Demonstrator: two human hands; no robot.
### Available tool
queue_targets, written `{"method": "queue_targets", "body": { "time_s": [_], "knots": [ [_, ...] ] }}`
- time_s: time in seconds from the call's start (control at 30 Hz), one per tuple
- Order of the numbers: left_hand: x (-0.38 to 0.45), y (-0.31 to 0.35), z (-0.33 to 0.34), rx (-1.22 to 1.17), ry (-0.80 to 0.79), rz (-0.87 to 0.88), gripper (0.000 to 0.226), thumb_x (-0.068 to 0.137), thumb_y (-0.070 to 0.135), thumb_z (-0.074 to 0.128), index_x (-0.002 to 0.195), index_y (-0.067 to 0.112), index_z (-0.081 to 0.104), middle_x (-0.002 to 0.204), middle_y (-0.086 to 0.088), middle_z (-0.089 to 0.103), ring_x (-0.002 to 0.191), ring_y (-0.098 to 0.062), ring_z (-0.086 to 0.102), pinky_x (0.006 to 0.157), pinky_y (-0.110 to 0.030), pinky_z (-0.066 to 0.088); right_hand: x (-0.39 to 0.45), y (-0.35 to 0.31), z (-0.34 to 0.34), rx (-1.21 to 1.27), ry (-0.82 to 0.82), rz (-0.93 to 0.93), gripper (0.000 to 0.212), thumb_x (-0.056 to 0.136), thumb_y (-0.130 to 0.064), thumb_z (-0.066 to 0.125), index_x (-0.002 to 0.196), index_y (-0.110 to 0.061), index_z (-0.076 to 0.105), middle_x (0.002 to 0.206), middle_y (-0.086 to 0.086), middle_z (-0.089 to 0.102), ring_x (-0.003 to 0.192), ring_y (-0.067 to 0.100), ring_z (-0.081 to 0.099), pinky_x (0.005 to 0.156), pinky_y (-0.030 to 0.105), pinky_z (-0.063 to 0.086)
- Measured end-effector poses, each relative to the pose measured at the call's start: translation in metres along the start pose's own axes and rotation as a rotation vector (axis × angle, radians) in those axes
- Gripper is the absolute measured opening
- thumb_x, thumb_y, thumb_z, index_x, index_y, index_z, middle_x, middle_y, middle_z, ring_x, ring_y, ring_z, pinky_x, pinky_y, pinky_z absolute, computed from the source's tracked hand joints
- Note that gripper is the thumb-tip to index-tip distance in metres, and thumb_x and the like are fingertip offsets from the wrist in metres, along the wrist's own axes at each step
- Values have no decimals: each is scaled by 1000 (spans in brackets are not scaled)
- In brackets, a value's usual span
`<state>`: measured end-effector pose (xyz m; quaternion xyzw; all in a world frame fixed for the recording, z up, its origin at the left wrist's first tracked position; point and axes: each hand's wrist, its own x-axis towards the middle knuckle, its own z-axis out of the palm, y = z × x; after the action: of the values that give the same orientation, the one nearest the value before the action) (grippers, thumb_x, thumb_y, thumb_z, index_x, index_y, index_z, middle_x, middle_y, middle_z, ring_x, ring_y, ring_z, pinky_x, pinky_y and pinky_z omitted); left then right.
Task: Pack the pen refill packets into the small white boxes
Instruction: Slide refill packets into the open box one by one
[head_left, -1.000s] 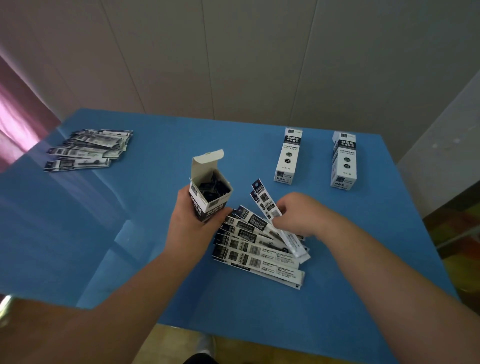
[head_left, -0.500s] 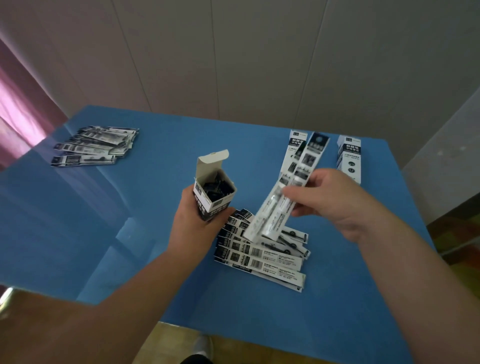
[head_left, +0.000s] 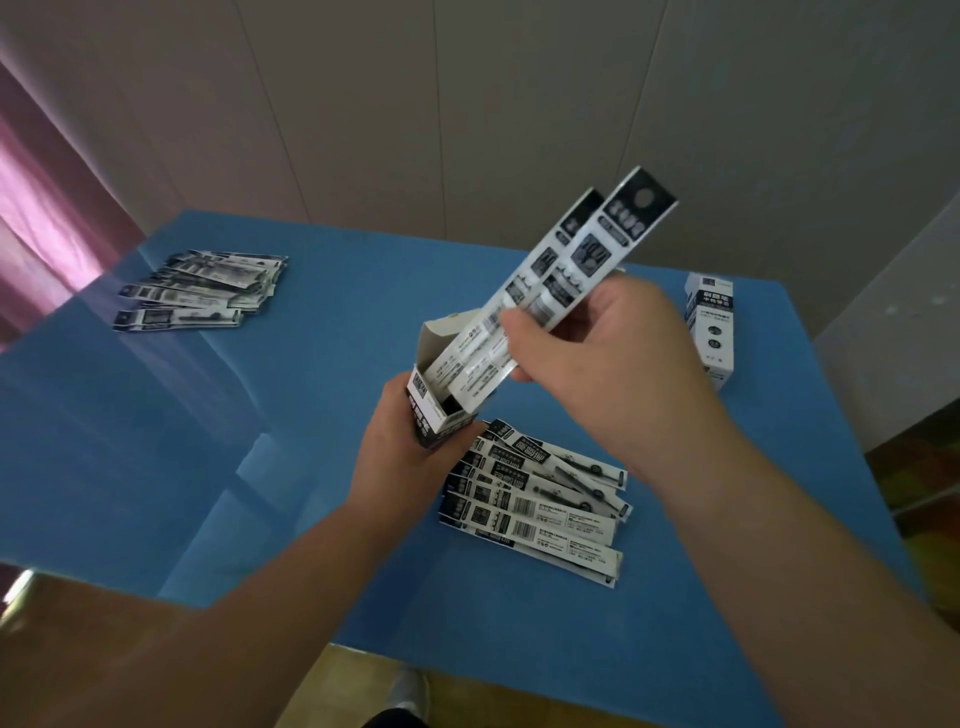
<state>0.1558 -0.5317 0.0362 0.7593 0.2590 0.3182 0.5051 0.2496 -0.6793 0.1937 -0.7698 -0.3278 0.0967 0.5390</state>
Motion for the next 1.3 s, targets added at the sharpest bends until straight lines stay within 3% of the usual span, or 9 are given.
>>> {"method": "queue_targets", "body": {
  "time_s": [0.13, 0.3, 0.57, 0.67, 0.77, 0.87, 0.93, 1.1, 1.3],
  "knots": [
    [0, 1, -2, -6, -15, -2, 58, 67, 52, 81, 104, 77, 43, 114, 33, 61, 106, 8, 63, 85, -27, 55, 3, -1, 10, -20, 4, 11, 13, 88, -32, 71, 83, -20, 73, 77, -13, 76, 69, 5, 74, 70, 40, 63],
    [1, -2, -5, -2, -14, 15, 67, 74, 35, 86, 104, 75, 42, 113, 36, 62, 104, 10, 63, 75, -13, 53, 8, -2, 18, -25, -21, 15, 12, 90, -33, 71, 87, -22, 72, 80, -12, 77, 71, 5, 74, 71, 39, 63],
    [3, 2, -4, 1, -5, 5, 58, 65, 59, 79, 106, 75, 41, 113, 33, 62, 104, 8, 64, 80, -19, 52, 14, 2, 24, -70, -61, 27, 16, 87, -38, 74, 86, -22, 74, 78, -11, 76, 69, 5, 72, 68, 38, 63],
    [5, 1, -5, -24, -31, 2, 55, 69, 52, 80, 112, 64, 48, 113, 24, 65, 104, 1, 67, 81, -28, 56, 9, 8, 35, -217, -123, -4, 16, 83, -43, 77, 92, -31, 74, 87, -17, 72, 77, -3, 65, 65, 22, 53],
    [9, -3, -4, -34, -91, 25, 55, 78, 37, 80, 127, 35, 55, 114, 9, 69, 103, -9, 71, 81, -41, 60, 8, 12, 42, -331, -199, -43, 31, 79, -54, 76, 98, -32, 66, 104, -13, 54, 97, 6, 56, 77, 27, 49],
    [9, 0, -5, -56, -26, 32, 48, 75, 40, 82, 113, 51, 54, 101, 20, 69, 89, 1, 70, 69, -19, 56, 7, 12, 35, -339, -286, -106, 28, 84, -67, 58, 95, -41, 56, 106, -16, 41, 107, 6, 44, 82, 18, 39],
    [9, 0, -5, -63, 3, 26, 47, 70, 47, 82, 104, 58, 52, 99, 24, 68, 87, 4, 69, 67, -11, 51, 7, 14, 29, -348, -309, -147, 23, 90, -62, 51, 100, -41, 54, 109, -15, 38, 108, 4, 40, 79, 16, 36],
    [10, -4, -3, -56, -19, 23, 49, 72, 50, 83, 112, 53, 54, 105, 16, 68, 94, -3, 71, 70, -21, 56, 7, 16, 37, -342, -230, -137, 22, 95, -42, 62, 108, -25, 70, 116, -11, 46, 116, 10, 46, 89, 24, 45],
    [8, -3, -5, -55, -51, 74, 45, 71, 39, 77, 109, 53, 56, 107, 15, 65, 96, -5, 67, 75, -25, 51, 5, 15, 51, -498, -146, -169, 16, 91, -33, 65, 84, -21, 73, 122, -10, 53, 119, 12, 42, 84, 17, 34]
  ]
}}
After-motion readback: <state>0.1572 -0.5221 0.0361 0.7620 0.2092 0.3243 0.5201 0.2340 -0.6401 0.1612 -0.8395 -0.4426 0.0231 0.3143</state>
